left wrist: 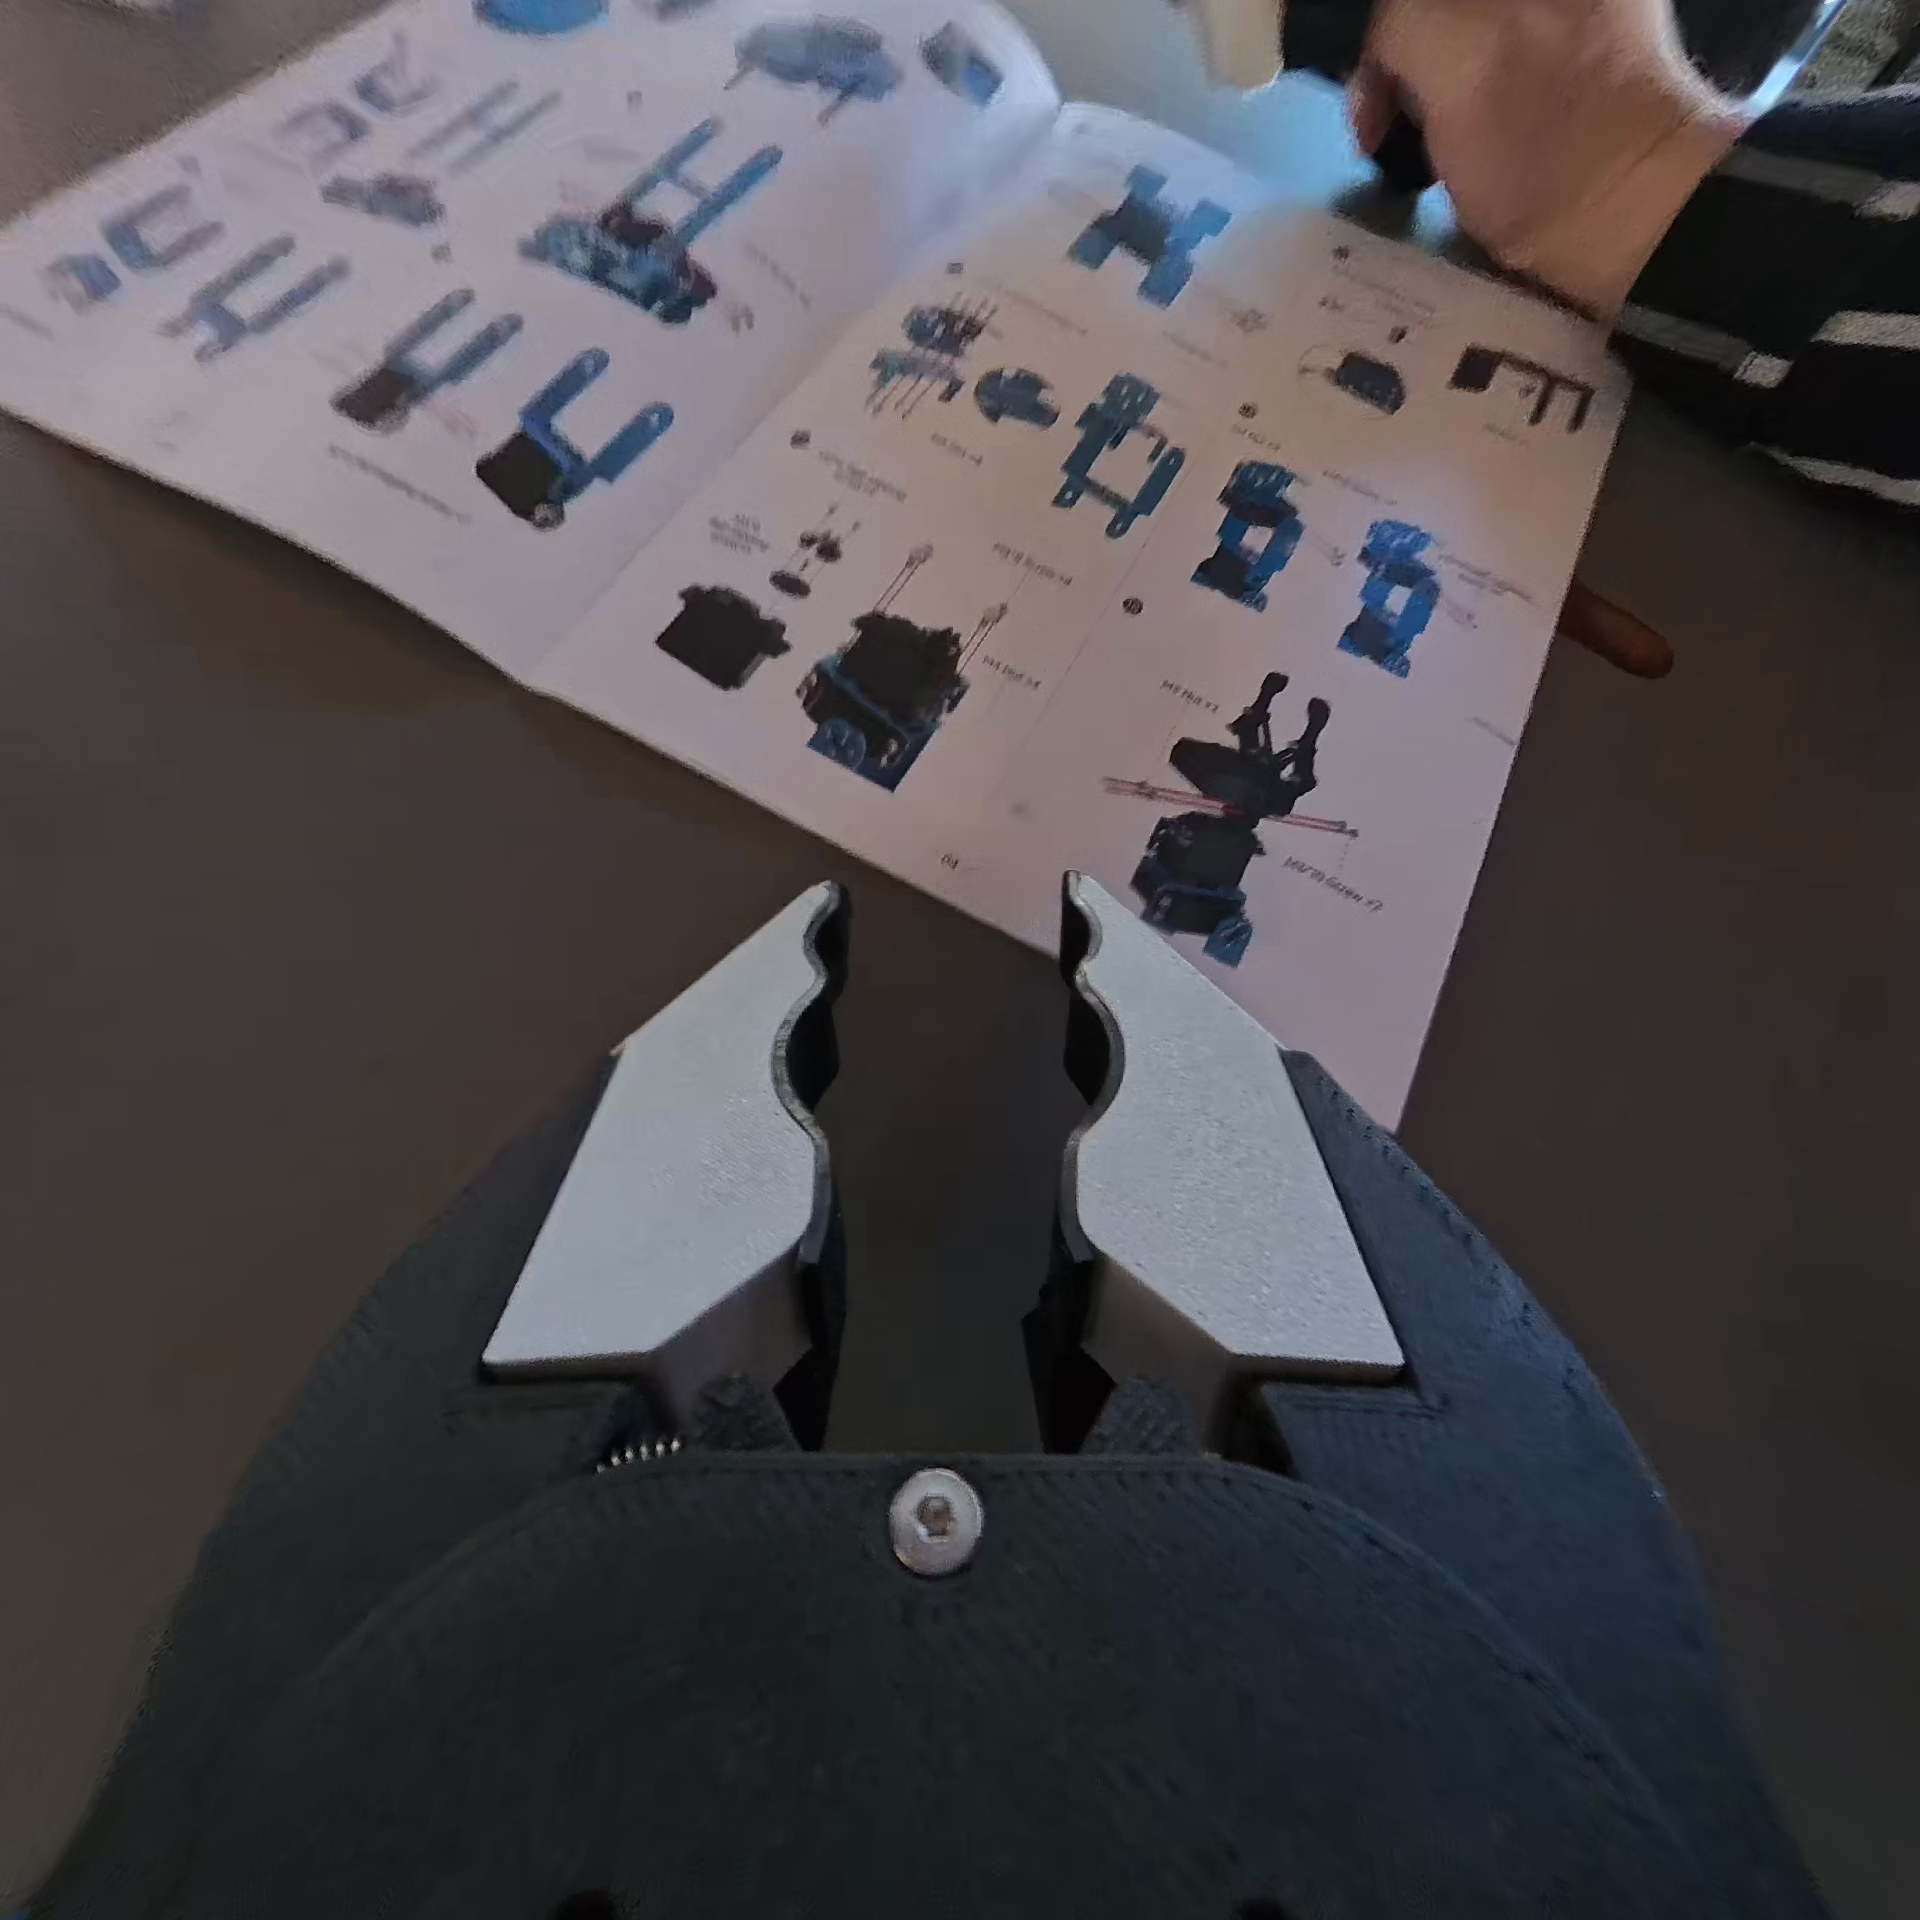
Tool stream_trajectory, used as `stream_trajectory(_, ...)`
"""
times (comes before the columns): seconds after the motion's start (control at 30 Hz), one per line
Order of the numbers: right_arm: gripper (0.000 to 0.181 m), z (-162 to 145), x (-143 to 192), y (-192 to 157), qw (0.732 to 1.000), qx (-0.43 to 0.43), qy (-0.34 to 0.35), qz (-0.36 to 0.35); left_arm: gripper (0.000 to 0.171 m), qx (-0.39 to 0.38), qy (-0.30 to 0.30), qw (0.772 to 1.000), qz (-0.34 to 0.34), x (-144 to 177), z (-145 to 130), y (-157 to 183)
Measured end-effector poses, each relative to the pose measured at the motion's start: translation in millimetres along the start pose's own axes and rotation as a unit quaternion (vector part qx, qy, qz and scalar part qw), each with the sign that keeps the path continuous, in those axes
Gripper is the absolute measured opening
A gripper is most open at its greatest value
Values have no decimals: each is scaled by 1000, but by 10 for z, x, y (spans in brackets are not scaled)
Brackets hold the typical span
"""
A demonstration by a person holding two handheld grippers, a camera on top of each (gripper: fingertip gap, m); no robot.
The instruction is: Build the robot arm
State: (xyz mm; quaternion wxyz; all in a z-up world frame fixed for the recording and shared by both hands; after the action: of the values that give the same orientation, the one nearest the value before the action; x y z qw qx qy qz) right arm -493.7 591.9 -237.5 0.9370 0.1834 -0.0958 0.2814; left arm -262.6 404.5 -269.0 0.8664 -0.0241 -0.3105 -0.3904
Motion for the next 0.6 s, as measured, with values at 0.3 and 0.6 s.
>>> stream_trajectory(0.3,17,28,25,4,1000,6,14,-3,43,-49,115,992,-31,373,301,671)
stream_trajectory(0.6,22,1212,959,-1519,986,-28,101,129,43,34,61,989,132,2459,-1025,486)
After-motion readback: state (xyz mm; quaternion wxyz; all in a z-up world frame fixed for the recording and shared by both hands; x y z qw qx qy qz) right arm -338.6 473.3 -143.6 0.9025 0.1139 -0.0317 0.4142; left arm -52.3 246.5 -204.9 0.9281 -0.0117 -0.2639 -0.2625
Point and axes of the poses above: each gripper's, where its closed fingertips meet, x back along the fingers, z out of its top, y = z × x across the jaws, the point moved 1 cm from there along x, back along the fingers, and after that the axes turned 12 degrees about -z, right-handed, at the moved point
